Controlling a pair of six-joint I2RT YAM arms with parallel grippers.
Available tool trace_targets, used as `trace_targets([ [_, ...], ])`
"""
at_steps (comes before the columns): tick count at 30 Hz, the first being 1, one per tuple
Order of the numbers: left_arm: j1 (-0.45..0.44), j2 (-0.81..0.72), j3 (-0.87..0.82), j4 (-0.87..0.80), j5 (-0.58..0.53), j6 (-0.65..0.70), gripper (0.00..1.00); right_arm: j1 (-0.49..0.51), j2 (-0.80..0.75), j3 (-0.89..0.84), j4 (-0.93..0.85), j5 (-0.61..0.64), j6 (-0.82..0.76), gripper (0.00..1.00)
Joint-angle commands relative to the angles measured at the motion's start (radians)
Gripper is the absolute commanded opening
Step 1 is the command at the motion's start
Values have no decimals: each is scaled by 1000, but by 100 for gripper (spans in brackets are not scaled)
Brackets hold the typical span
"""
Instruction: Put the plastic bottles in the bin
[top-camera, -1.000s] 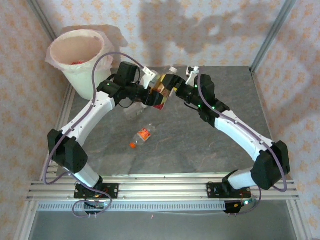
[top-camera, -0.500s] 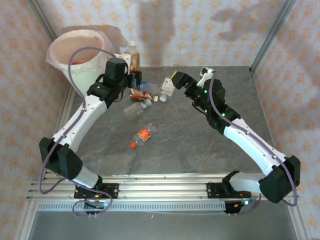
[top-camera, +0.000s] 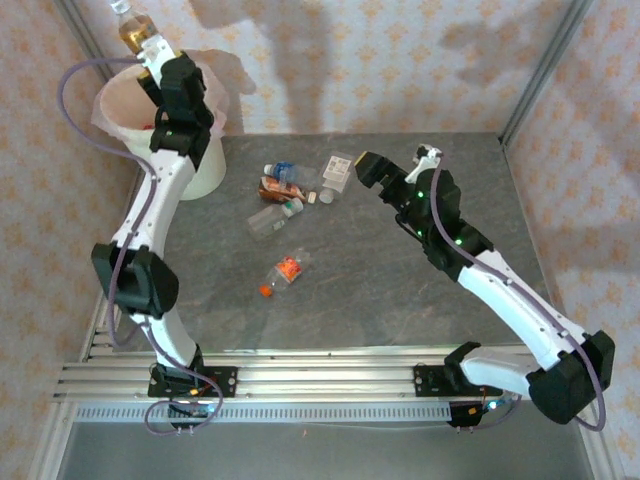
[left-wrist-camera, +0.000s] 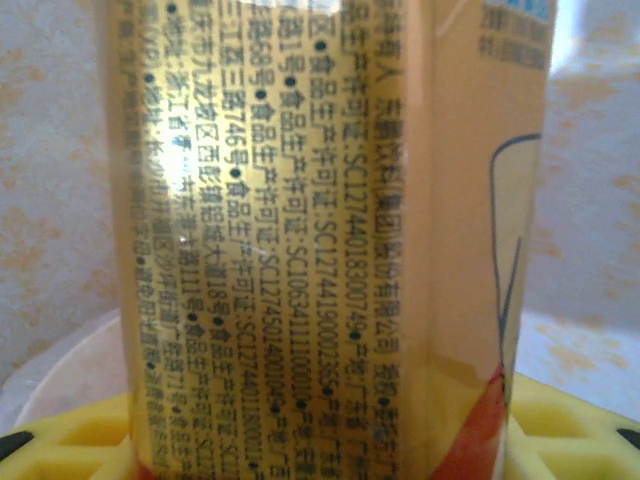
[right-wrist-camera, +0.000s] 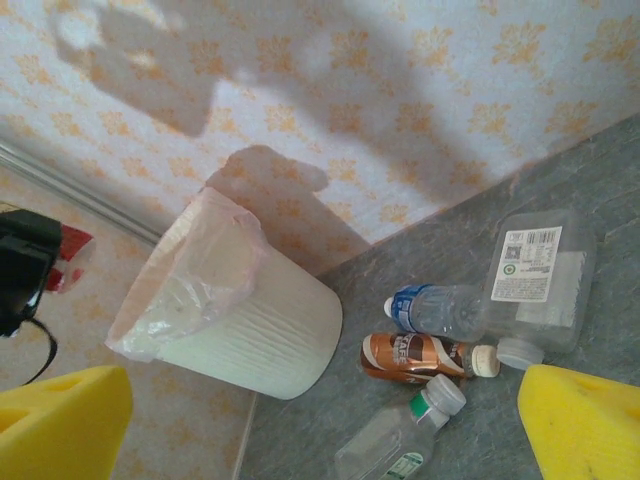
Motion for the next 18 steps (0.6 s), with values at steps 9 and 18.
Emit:
trace_targets([
  [9, 76, 213, 254, -317, -117, -64, 57, 7, -30, -18, -32, 14, -41, 99],
  [18, 112, 354, 466, -609, -185, -134, 61, 8, -15, -11, -21, -24, -37, 99],
])
